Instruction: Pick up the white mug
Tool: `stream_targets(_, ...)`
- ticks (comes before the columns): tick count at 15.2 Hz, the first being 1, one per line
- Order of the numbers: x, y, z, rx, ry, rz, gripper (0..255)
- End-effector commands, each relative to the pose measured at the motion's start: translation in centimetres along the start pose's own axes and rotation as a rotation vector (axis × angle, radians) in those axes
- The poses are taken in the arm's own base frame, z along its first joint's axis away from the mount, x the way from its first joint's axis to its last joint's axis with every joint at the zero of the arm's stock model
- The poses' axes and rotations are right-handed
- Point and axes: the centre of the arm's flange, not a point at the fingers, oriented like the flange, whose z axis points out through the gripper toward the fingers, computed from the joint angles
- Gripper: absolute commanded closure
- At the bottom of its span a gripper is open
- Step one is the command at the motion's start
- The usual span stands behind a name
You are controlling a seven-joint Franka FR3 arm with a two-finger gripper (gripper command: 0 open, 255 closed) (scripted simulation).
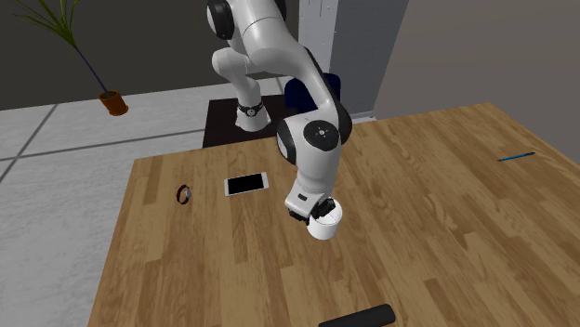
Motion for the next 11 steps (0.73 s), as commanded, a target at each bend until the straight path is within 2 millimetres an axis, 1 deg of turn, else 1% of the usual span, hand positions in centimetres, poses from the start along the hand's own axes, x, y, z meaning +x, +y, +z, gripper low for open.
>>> stream_targets(1, 0.0, 0.0, 0.0, 0.0, -0.001, 0.0, 255)
stream_targets(3, 0.0, 0.0, 0.1, 0.0, -0.001, 0.0, 255)
stream_targets(11, 0.0, 0.0, -4.1, 0.0, -0.001, 0.0, 255)
